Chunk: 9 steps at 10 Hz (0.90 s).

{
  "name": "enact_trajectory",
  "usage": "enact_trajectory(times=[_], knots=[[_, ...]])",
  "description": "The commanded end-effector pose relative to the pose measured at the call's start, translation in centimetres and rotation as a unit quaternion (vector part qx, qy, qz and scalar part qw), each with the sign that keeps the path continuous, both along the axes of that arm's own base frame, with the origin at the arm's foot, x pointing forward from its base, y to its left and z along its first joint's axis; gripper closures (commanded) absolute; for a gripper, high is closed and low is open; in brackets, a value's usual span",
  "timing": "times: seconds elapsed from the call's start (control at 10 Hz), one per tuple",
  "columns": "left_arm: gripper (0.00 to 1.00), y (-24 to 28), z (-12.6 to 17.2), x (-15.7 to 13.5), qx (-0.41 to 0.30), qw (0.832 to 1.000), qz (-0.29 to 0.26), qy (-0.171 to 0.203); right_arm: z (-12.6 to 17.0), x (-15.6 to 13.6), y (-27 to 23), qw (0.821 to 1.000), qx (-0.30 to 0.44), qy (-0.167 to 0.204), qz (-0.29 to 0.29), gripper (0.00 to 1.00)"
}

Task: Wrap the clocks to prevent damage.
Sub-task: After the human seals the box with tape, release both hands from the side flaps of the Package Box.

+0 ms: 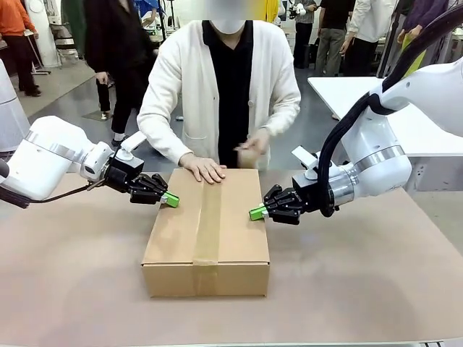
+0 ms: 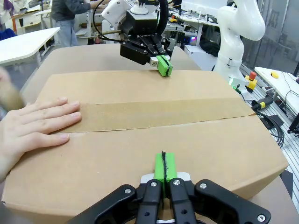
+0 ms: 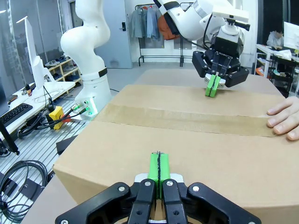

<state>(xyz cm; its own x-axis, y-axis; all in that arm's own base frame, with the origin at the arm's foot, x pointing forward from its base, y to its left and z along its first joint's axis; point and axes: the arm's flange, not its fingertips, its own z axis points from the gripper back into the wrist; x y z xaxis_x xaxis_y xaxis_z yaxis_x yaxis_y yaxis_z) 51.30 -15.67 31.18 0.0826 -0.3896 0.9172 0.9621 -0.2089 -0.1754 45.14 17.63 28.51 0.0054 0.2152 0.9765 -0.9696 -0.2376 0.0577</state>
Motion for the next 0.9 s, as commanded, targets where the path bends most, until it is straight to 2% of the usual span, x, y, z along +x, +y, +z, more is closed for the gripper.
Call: enact_trajectory(times=[0.0,0.8], knots=[[1.00,-0.01,-0.18,0.00,0.001,1.000,0.003,0.001,-0.20,-0.04,0.08,1.000,-0.001,0.001,-0.002,0.99],[1.00,-0.01,-0.18,0.00,0.001,1.000,0.003,0.001,-0.20,-0.04,0.08,1.000,-0.001,0.001,-0.002,0.99]])
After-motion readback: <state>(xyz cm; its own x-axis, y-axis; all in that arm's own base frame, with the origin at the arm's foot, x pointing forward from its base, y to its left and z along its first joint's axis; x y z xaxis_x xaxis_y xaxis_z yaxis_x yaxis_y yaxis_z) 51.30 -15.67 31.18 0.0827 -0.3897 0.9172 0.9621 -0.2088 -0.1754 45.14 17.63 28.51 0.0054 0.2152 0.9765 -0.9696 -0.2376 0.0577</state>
